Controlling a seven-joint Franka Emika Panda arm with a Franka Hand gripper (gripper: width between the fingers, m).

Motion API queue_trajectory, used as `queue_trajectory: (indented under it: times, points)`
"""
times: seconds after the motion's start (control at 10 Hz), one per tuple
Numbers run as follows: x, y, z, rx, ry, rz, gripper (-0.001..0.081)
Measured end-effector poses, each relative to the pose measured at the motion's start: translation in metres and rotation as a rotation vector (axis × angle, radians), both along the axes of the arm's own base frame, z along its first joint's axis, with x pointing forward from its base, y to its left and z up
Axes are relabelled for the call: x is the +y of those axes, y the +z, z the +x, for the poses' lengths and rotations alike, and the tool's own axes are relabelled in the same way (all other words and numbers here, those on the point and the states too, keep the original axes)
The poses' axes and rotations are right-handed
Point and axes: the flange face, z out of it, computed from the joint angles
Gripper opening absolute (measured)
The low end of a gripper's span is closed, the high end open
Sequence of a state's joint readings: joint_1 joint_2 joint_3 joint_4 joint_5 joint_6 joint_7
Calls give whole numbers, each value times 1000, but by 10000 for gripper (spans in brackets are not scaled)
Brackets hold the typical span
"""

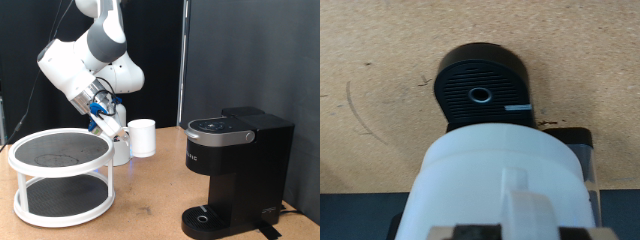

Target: Make a cup of coffee with the keurig machine

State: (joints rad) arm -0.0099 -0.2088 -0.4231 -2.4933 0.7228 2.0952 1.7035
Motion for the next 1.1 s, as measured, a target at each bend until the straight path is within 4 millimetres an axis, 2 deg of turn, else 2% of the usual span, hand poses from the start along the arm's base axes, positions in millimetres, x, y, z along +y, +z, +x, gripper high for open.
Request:
queue_trajectory:
  times: [0.3,0.7,1.1]
  points:
    - [11,-27,11,103,-46,-59,1]
    - [26,-62,33,136,-66,-91,1]
    - [62,-108,46,144,-22,-118,1]
